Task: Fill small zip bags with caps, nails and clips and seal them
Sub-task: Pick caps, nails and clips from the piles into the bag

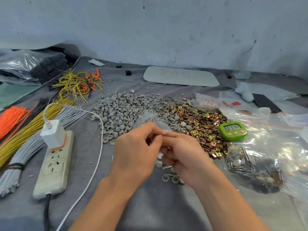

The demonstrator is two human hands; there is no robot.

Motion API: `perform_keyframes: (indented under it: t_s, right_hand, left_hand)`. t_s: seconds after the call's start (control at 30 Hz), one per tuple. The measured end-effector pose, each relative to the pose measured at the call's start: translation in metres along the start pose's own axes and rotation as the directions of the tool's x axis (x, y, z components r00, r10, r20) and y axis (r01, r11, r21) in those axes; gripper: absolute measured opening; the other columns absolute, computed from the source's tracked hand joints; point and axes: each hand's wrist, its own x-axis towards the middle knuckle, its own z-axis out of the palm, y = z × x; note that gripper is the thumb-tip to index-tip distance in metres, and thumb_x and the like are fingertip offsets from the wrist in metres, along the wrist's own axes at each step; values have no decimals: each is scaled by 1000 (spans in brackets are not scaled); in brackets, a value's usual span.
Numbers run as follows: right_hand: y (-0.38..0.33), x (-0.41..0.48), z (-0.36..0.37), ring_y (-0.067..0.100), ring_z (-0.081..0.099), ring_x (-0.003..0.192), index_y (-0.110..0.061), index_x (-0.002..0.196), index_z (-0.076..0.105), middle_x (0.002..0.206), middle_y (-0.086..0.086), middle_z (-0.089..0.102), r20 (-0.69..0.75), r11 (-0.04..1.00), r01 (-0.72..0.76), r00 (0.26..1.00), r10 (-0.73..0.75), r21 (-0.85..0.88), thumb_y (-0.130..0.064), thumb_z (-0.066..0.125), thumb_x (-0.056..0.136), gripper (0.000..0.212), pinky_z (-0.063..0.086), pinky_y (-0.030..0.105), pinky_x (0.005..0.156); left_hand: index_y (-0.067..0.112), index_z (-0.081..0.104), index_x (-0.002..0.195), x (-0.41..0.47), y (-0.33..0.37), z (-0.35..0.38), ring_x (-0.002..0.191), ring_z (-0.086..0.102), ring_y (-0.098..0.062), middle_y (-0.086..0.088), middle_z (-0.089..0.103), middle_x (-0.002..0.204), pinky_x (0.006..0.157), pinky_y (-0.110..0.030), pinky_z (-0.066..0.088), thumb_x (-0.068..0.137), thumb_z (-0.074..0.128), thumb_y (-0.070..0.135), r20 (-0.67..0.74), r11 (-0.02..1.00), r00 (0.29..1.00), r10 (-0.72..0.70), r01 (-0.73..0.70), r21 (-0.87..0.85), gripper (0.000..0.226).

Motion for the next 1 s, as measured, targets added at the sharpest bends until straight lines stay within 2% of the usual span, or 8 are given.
perform_keyframes:
  t_s: [0.17, 0.33, 0.47, 0.53, 0.7, 0.8, 0.9, 1.0]
  right_hand:
    - [3, 1, 1, 3, 41, 39, -5, 88, 71, 55, 2, 61, 46, 856, -119, 993, 110, 503, 6, 46, 102, 30, 38, 16, 45]
    - [3, 4, 1, 19, 74, 60, -1, 85, 77, 79, 17, 75, 62, 761, -114, 993, 97, 638, 17, 41, 96, 42, 63, 34, 65]
    - [3, 2, 1, 27, 76, 76, 3, 100, 73, 93, 21, 74, 113, 705, -130, 991, 71, 697, 20, 46, 76, 40, 63, 34, 76]
    - [6, 2, 1, 24, 77, 74, -2, 95, 79, 91, 18, 76, 86, 725, -101, 995, 58, 681, 16, 53, 82, 34, 65, 33, 71]
    - [2, 2, -8, 20, 76, 75, -7, 81, 83, 94, 16, 78, -23, 798, 6, 1000, 10, 603, 8, 73, 54, 33, 62, 31, 76]
    - [8, 0, -7, 17, 71, 65, -10, 71, 81, 78, 11, 75, -83, 920, 28, 997, 4, 392, 7, 76, 72, 18, 57, 29, 65]
    - [8, -3, 1, 11, 63, 59, -18, 60, 79, 67, 2, 71, -155, 991, 46, 988, -25, 130, -10, 67, 91, 34, 48, 25, 56]
    - [6, -3, 1, 17, 61, 73, -20, 86, 82, 79, 4, 76, -120, 981, 84, 987, -106, -176, -12, 56, 95, 29, 47, 35, 68]
  left_hand:
    - [34, 60, 93, 1, 1, 5, 69, 58, -7, 14, 67, 73, 64, -30, 49, 82, 67, 28, 90, 989, 991, 96, -105, 102, 14]
    - [31, 63, 95, 2, 1, 8, 75, 60, -12, 10, 67, 80, 69, -34, 50, 87, 62, 22, 152, 972, 974, 167, -188, 139, 12]
    - [28, 63, 89, -3, 5, 10, 79, 57, -13, 11, 65, 82, 73, -31, 46, 83, 61, 15, 120, 957, 959, 257, -269, 104, 14]
    - [25, 62, 88, -5, 7, 10, 77, 53, -12, 11, 62, 80, 73, -27, 43, 81, 65, 11, 74, 949, 953, 294, -301, 97, 16]
    - [19, 65, 88, -16, 14, 17, 75, 54, -16, 5, 60, 76, 71, -29, 44, 89, 60, 15, 10, 917, 922, 388, -387, 96, 6]
    - [17, 68, 89, -18, 13, 16, 75, 54, -16, 4, 61, 77, 72, -29, 44, 90, 59, 15, 6, 915, 919, 393, -392, 98, 8]
    - [23, 68, 100, -12, 14, 6, 82, 54, -12, 10, 65, 86, 79, -26, 45, 85, 61, 19, 38, 947, 949, 313, -315, 71, 17]
    - [29, 64, 119, -1, 9, -11, 107, 54, -6, 16, 62, 115, 99, -24, 40, 66, 66, 24, 90, 971, 970, 228, -233, 57, 53]
